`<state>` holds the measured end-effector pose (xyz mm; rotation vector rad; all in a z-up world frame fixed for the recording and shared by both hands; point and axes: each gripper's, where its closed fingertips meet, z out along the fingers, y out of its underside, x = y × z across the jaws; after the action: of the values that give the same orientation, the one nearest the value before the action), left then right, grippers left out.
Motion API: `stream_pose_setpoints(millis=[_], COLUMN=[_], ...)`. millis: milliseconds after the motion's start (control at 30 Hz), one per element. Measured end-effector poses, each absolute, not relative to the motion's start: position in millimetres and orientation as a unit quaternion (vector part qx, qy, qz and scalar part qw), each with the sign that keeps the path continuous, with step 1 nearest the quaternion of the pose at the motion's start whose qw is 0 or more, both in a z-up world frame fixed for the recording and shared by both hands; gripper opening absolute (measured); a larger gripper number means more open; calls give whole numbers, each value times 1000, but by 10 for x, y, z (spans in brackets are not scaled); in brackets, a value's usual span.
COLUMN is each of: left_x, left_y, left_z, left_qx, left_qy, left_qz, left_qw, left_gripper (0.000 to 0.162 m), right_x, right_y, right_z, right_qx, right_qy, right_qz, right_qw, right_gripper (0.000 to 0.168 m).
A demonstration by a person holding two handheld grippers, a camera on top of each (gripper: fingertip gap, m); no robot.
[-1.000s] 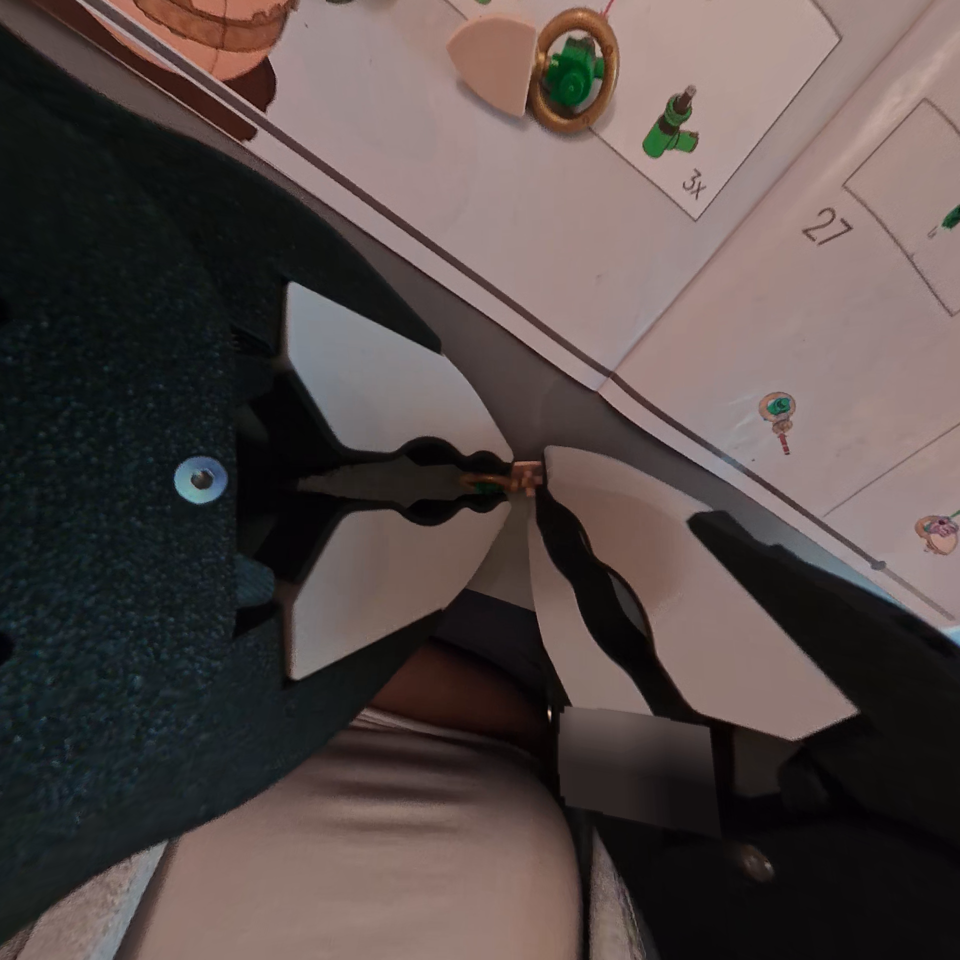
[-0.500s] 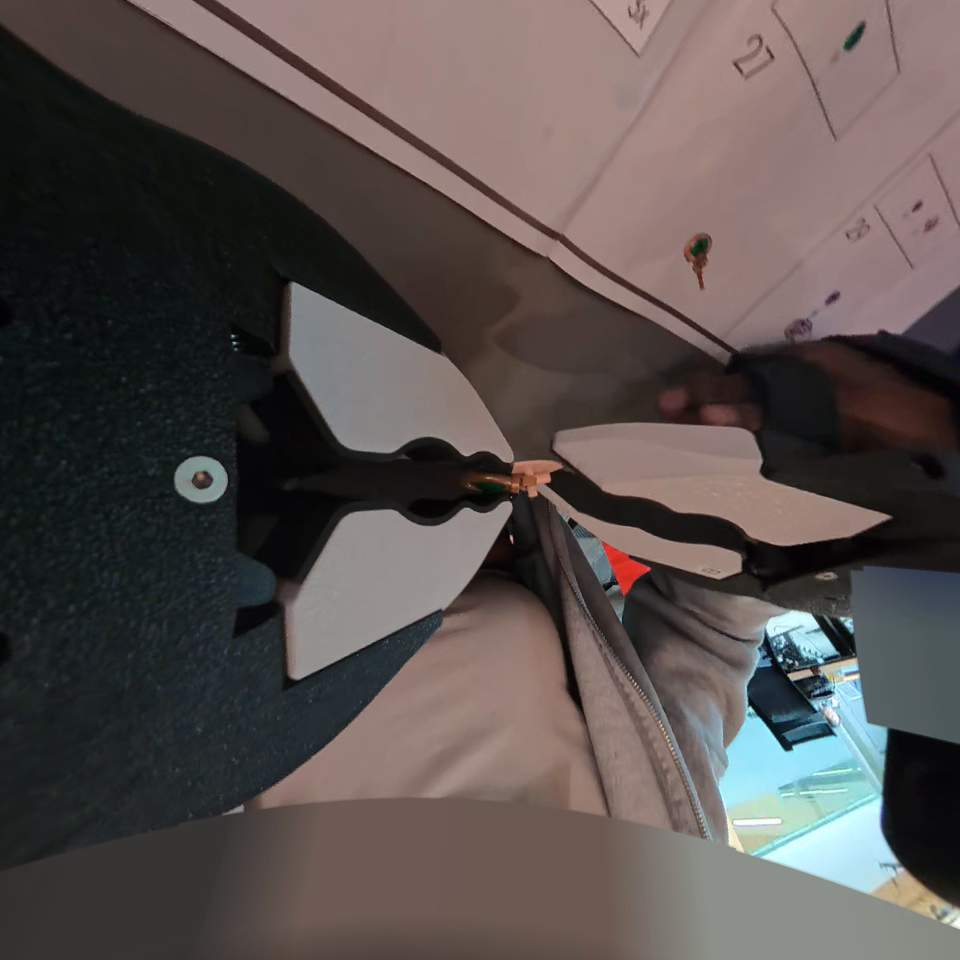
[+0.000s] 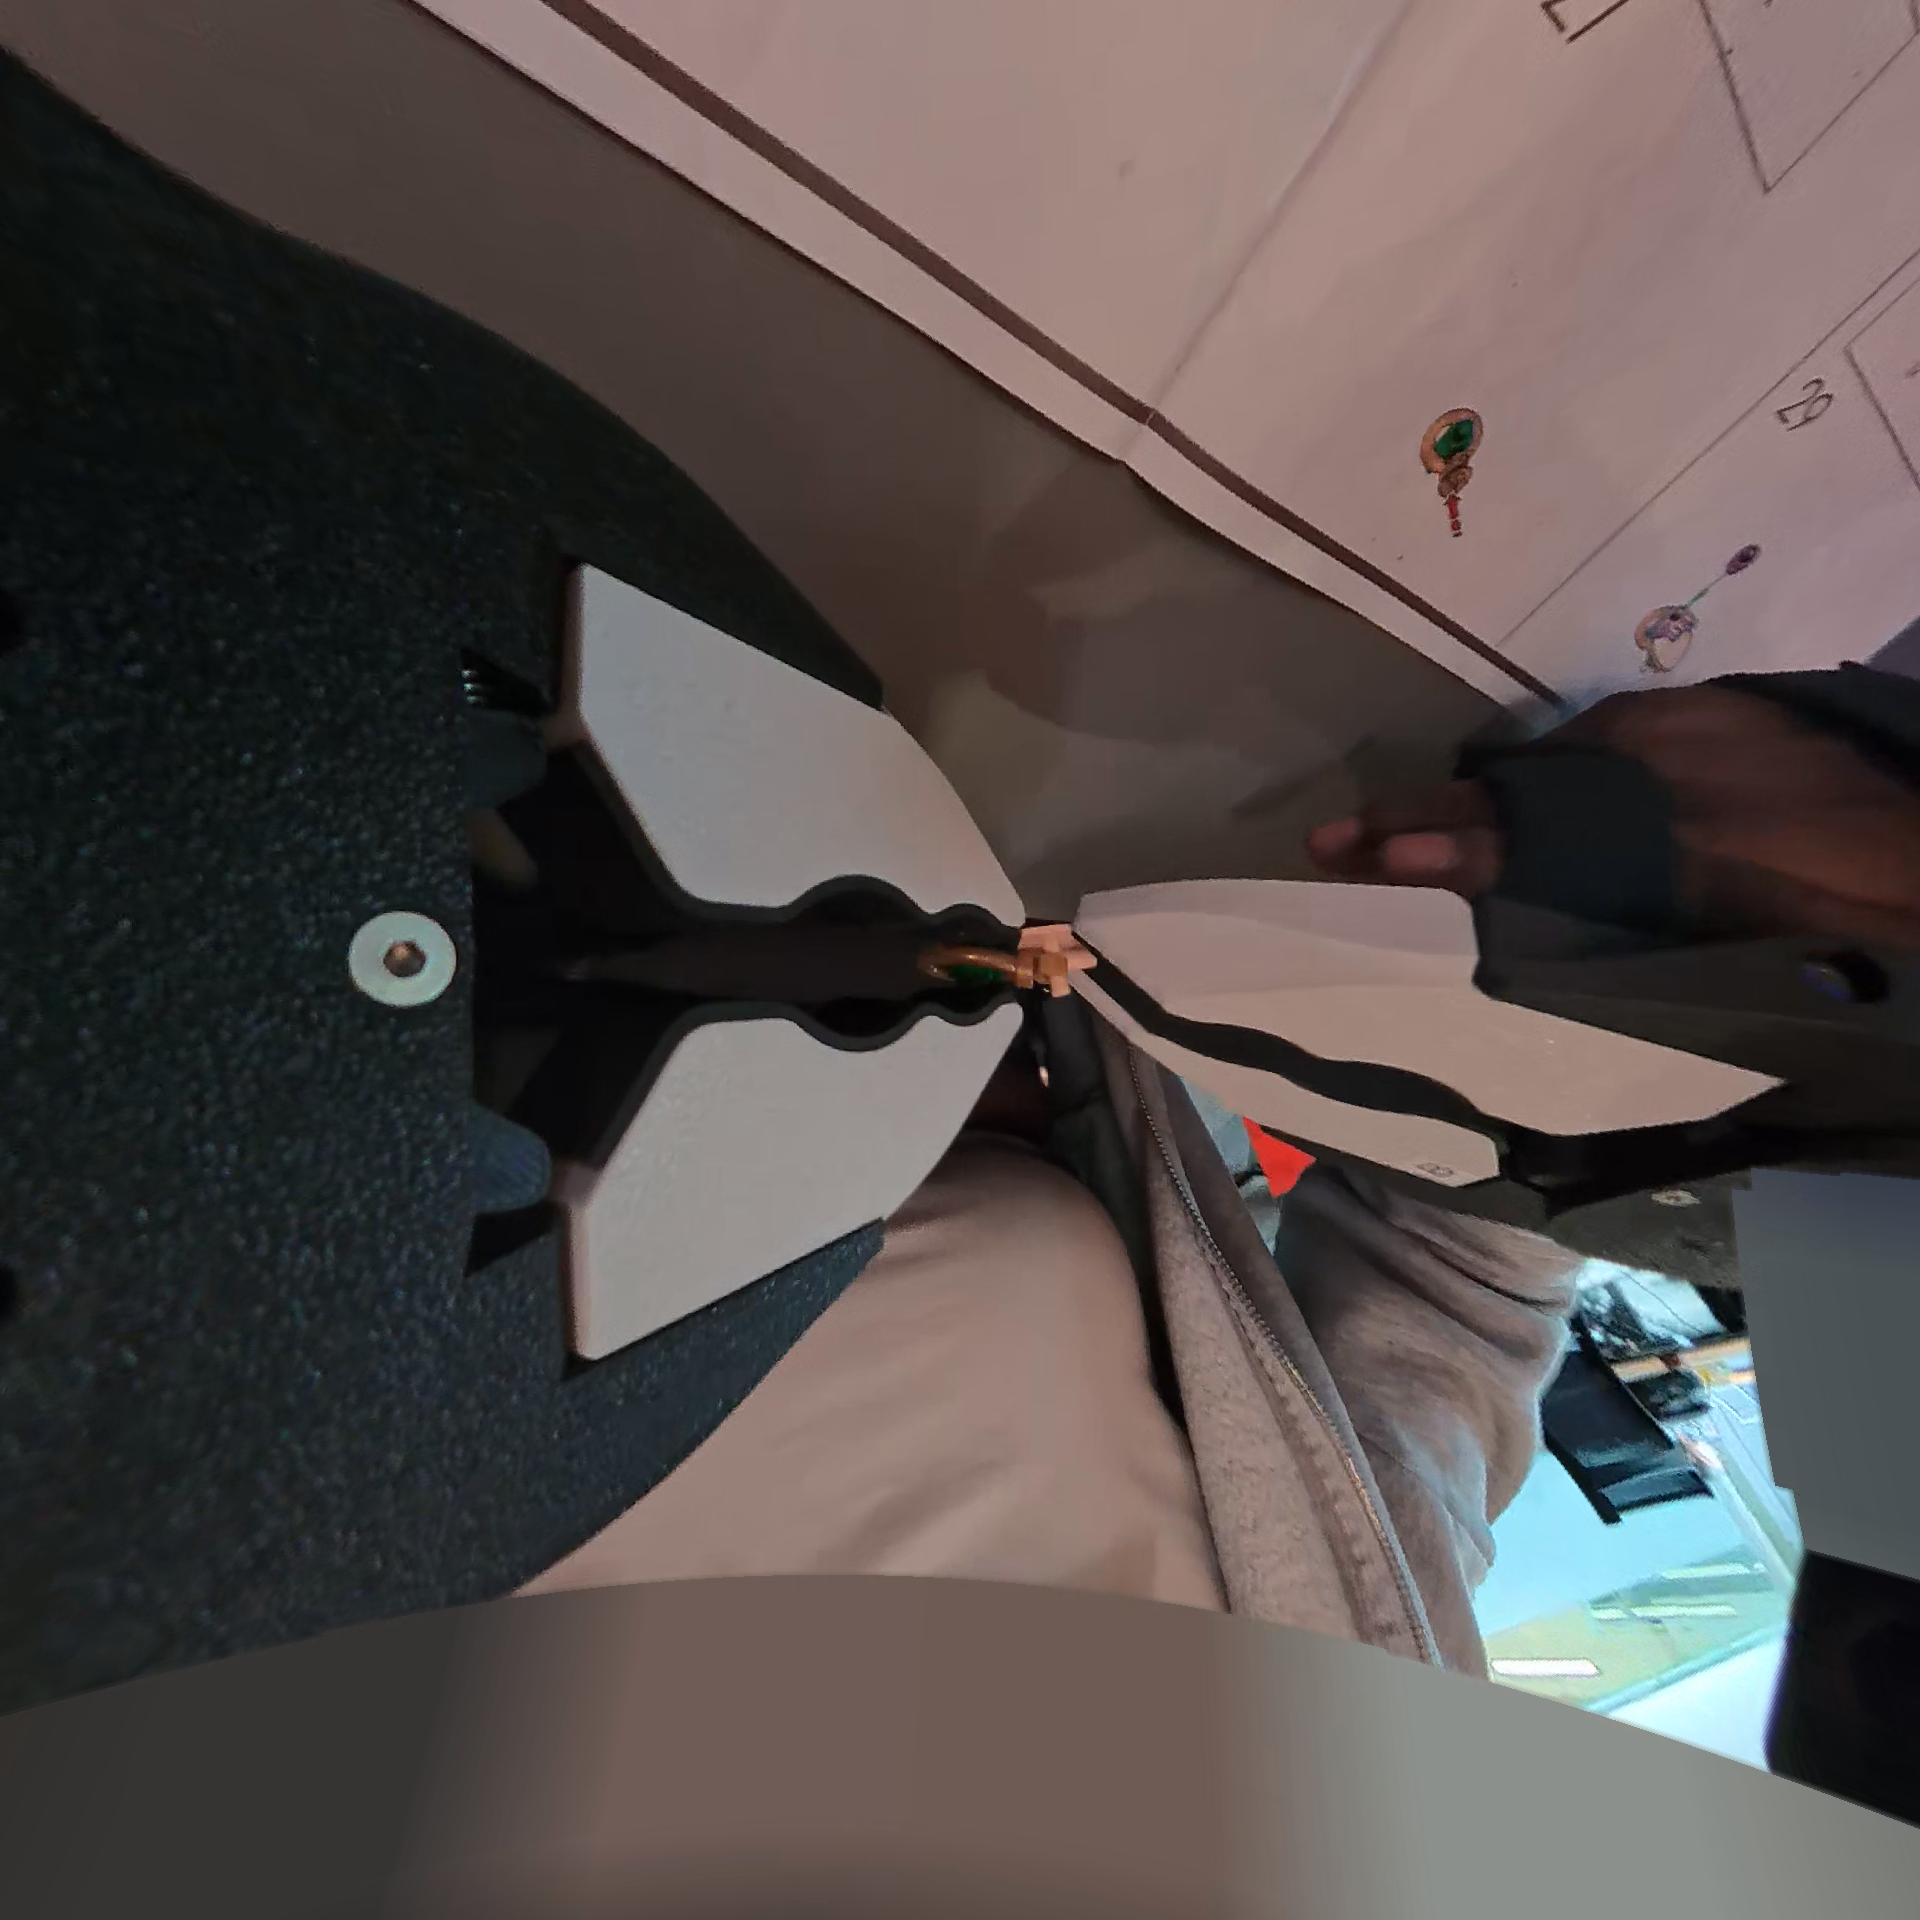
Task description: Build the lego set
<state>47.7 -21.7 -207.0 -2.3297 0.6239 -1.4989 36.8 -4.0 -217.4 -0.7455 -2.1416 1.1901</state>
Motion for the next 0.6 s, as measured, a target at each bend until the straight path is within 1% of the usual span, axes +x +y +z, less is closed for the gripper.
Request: stream_pose_setpoints(millis=[100,500,533,567,600], left_x=[485,496,505,504,486], left_y=[-262,-343,-359,-362,-360], left_z=[-2183,-2322,-2280,-2233,-2214], left_qx=[-824,-830,-823,-818,-819], left_qy=[220,245,247,245,246], left_qz=[-507,-493,-502,-511,-507], left_qw=[125,97,97,100,109], left_gripper=[6,7,10,22,29], right_x=[383,400,402,388,383], right_y=[-93,-161,-154,-114,-67], right_z=[-2289,-2440,-2407,-2392,-2372], right_qx=[-276,-272,-272,-282,-291], right_qy=[-819,-839,-834,-828,-821], right_qz=[425,402,408,410,413], right_qw=[268,247,250,259,266], right_gripper=[12,12,12,12,12])
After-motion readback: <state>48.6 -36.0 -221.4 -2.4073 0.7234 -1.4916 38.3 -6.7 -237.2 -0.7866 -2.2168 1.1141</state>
